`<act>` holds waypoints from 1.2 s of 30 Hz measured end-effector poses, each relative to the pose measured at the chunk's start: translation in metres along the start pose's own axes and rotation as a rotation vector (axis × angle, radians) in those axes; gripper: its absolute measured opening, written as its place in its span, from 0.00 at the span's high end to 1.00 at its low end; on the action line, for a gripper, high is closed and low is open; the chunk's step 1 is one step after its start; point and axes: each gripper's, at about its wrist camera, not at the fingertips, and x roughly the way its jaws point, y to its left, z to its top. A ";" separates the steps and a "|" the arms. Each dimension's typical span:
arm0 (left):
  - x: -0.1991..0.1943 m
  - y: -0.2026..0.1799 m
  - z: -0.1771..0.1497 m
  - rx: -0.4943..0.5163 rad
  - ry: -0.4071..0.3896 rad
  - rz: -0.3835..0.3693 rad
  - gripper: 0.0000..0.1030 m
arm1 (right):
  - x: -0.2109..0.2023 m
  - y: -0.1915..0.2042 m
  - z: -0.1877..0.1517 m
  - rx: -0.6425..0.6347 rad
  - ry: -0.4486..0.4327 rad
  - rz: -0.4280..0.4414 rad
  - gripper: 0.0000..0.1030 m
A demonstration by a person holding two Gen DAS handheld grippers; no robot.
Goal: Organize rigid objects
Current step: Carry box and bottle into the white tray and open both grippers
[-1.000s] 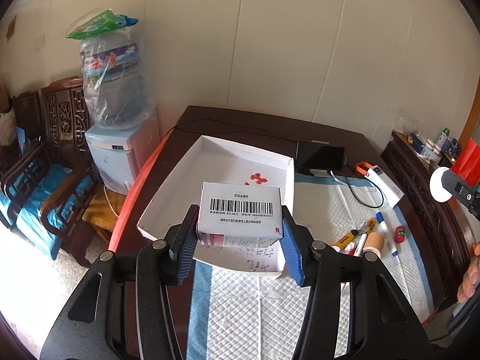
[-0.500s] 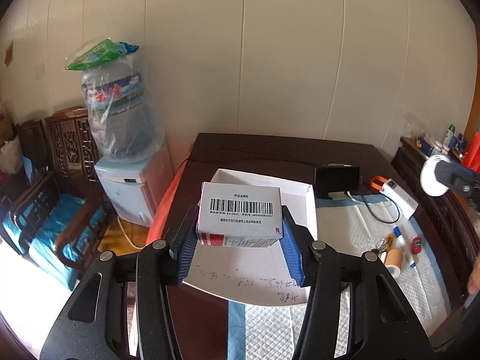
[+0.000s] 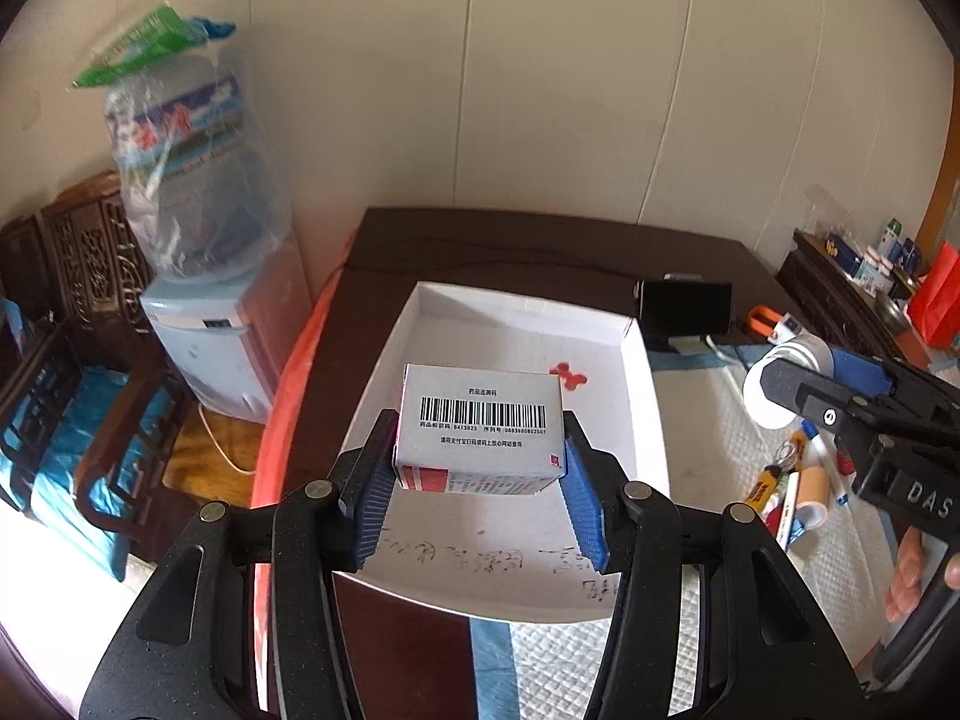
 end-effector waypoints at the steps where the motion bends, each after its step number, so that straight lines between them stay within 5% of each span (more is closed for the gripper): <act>1: 0.009 0.002 -0.001 0.001 0.015 -0.006 0.51 | 0.006 0.002 -0.001 0.003 0.016 -0.005 0.42; 18: 0.116 0.031 -0.026 -0.098 0.232 -0.098 0.47 | 0.095 0.029 -0.031 -0.051 0.285 -0.081 0.42; 21: 0.121 0.037 -0.027 -0.123 0.226 -0.109 0.20 | 0.099 0.033 -0.033 -0.073 0.304 -0.101 0.42; 25: 0.123 0.045 -0.030 -0.136 0.200 -0.097 0.11 | 0.100 0.039 -0.034 -0.106 0.303 -0.140 0.41; 26: 0.124 0.047 -0.031 -0.143 0.203 -0.087 0.08 | 0.102 0.041 -0.034 -0.113 0.309 -0.150 0.39; 28: 0.124 0.051 -0.032 -0.160 0.201 -0.076 0.00 | 0.103 0.042 -0.037 -0.118 0.325 -0.168 0.16; 36: 0.108 0.056 -0.034 -0.187 0.166 -0.034 0.00 | 0.100 0.047 -0.043 -0.183 0.330 -0.226 0.09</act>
